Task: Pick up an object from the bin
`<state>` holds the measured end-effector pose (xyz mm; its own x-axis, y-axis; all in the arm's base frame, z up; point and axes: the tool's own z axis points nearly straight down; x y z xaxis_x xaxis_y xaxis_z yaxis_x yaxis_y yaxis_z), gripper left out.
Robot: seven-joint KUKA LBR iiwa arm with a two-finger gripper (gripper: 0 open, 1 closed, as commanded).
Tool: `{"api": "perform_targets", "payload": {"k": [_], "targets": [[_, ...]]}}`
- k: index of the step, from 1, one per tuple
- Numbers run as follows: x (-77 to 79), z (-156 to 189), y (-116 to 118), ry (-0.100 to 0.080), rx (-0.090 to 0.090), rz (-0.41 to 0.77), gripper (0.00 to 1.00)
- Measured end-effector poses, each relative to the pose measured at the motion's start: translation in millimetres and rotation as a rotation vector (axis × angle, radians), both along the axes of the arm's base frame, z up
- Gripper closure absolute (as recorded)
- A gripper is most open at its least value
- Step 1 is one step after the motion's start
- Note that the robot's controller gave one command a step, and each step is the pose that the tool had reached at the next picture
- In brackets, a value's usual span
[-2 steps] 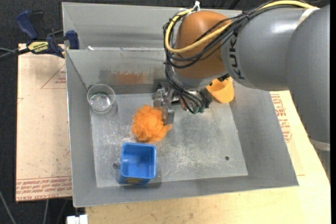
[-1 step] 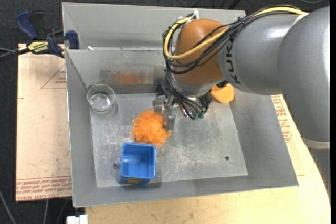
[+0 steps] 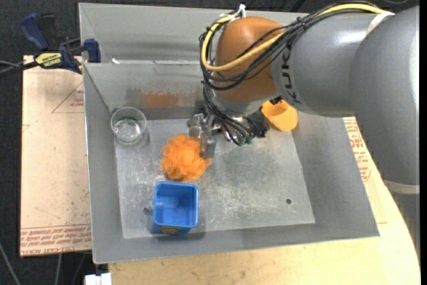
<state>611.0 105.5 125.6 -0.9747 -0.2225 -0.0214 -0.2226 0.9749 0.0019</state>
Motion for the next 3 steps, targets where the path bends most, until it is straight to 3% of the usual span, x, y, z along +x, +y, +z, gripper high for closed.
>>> {"api": "perform_targets", "payload": {"k": [1,2,3], "targets": [[-4.3,8.5,2.6,0.025,-0.002,-0.001,1.0],[8.8,22.2,14.6,-0.011,0.002,0.011,1.0],[1.3,22.7,20.0,0.028,-0.003,0.016,1.0]]}}
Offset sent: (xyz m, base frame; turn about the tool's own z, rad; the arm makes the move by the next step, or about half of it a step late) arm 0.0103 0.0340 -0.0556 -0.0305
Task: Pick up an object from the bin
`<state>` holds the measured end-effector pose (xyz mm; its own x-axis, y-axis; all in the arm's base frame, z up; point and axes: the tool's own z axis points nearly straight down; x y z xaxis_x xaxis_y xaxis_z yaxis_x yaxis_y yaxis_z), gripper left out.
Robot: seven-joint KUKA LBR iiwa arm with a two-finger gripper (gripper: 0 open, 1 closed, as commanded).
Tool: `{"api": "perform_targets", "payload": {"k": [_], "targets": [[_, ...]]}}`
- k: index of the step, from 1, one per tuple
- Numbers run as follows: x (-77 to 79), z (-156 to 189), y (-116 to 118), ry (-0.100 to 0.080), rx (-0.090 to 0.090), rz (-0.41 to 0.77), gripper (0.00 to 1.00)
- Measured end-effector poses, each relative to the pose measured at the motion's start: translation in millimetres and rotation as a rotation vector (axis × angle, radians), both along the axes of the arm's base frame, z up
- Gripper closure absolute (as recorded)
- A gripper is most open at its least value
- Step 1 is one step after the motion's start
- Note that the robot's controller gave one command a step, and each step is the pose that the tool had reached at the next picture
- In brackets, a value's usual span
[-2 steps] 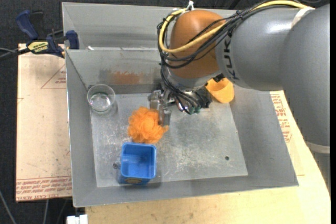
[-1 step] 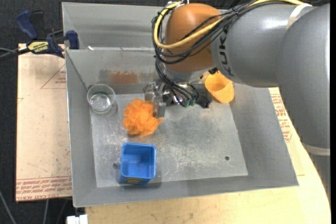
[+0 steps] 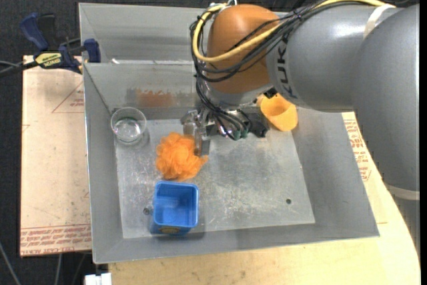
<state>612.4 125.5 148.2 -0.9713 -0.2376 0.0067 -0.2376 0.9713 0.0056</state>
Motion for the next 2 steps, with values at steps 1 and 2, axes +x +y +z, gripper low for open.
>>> {"api": "perform_targets", "payload": {"k": [1,2], "targets": [[11.2,1.3,3.3,-0.044,0.008,-0.018,1.0],[0.2,4.7,3.8,-0.005,0.001,-0.023,1.0]]}}
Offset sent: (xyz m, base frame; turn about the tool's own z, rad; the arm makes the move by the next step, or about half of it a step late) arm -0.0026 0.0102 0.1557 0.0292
